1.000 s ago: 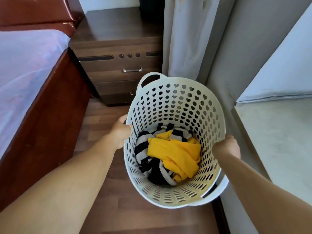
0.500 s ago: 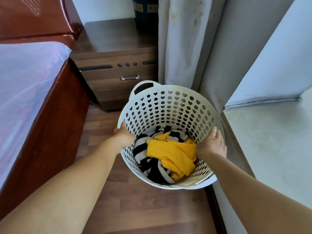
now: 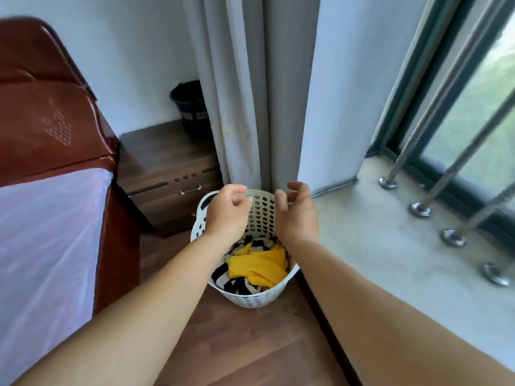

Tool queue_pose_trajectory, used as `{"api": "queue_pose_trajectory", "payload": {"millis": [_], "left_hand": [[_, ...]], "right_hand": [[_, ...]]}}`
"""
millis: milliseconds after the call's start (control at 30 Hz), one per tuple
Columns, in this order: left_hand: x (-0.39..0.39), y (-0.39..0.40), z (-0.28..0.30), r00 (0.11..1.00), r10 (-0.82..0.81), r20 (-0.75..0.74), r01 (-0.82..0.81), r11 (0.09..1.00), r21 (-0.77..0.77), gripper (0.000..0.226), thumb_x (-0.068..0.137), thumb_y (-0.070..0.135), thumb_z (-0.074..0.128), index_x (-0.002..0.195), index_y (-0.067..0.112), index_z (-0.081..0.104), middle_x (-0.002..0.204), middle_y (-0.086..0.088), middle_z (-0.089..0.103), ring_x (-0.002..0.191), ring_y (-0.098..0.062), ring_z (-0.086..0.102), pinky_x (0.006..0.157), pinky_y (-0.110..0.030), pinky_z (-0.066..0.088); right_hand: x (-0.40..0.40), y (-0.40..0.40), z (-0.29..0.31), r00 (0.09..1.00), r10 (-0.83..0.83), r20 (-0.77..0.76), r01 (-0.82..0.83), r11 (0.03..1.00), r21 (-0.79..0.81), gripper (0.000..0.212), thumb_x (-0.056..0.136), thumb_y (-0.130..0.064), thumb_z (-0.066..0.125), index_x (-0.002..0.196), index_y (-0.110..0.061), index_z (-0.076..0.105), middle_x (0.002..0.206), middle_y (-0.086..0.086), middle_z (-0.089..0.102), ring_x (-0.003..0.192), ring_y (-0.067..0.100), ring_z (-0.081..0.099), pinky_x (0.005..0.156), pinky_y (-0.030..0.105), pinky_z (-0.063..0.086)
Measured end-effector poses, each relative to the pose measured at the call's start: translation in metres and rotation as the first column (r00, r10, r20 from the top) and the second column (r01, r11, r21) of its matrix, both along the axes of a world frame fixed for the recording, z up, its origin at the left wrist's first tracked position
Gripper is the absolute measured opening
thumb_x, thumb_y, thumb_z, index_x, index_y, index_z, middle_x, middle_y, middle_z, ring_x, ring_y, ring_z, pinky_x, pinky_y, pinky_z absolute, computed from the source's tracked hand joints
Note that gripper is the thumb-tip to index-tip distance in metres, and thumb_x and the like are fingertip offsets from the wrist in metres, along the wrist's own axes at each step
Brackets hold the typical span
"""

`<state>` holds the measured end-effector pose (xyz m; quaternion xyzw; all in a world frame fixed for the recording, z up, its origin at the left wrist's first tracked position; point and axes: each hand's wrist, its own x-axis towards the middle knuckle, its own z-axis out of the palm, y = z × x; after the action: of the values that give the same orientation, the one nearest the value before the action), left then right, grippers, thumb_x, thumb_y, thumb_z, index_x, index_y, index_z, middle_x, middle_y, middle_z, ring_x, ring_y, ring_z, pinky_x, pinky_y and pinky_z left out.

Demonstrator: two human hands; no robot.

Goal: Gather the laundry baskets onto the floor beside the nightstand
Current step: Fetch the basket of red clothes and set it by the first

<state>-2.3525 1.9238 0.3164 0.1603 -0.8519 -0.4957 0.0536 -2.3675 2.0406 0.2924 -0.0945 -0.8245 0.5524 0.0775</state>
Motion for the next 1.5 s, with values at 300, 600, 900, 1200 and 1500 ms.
{"api": "queue_pose_trajectory", "payload": {"millis": [300,600,900,1200,1500], "left_hand": [[0.116,0.153,0.145,0.939,-0.326,-0.110,0.341,0.927,0.160,0.012,0.094,0.014,0.051,0.095,0.020,0.062,0.079,0.004,0.064,0.074,-0.014,0.061,0.089,-0.038,0.053],[0.354,0.392,0.210,0.683,-0.712,-0.166,0.721,0.621,0.306,0.011,0.093,0.016,0.053,0.090,0.023,0.062,0.078,0.002,0.063,0.067,-0.011,0.057,0.064,-0.022,0.049],[0.639,0.572,0.243,0.065,-0.973,-0.223,0.938,-0.016,0.345,0.009,0.093,0.016,0.055,0.094,0.020,0.063,0.082,-0.002,0.066,0.071,-0.015,0.062,0.068,-0.027,0.052],[0.919,0.587,0.217,-0.491,-0.858,-0.152,0.777,-0.510,0.369,0.013,0.092,0.008,0.054,0.101,0.015,0.061,0.074,-0.003,0.060,0.062,-0.014,0.055,0.061,-0.024,0.046],[1.217,0.502,0.184,-0.812,-0.580,-0.061,0.515,-0.761,0.394,0.016,0.093,0.011,0.053,0.103,0.018,0.062,0.075,0.003,0.060,0.062,-0.011,0.056,0.063,-0.023,0.049]], "right_hand": [[0.145,0.149,0.157,0.960,-0.281,-0.022,0.276,0.954,-0.117,0.034,0.095,-0.036,0.043,0.117,-0.013,0.054,0.102,0.006,0.071,0.096,0.028,0.066,0.087,0.039,0.050],[0.443,0.374,0.223,0.687,-0.719,-0.104,0.707,0.695,-0.134,0.026,0.095,-0.034,0.044,0.102,-0.013,0.057,0.094,0.010,0.069,0.088,0.030,0.065,0.082,0.047,0.053],[0.780,0.486,0.244,0.038,-0.990,-0.137,0.993,0.053,-0.103,0.033,0.096,-0.038,0.041,0.105,-0.011,0.058,0.093,0.007,0.070,0.082,0.024,0.061,0.068,0.029,0.042],[1.066,0.413,0.231,-0.559,-0.825,-0.077,0.829,-0.557,-0.051,0.037,0.095,-0.037,0.042,0.105,-0.007,0.059,0.104,0.013,0.071,0.097,0.032,0.065,0.085,0.038,0.050],[1.307,0.289,0.201,-0.855,-0.518,0.023,0.517,-0.855,-0.047,0.038,0.091,-0.045,0.036,0.102,-0.016,0.058,0.101,0.005,0.071,0.094,0.029,0.066,0.086,0.044,0.052]]}}
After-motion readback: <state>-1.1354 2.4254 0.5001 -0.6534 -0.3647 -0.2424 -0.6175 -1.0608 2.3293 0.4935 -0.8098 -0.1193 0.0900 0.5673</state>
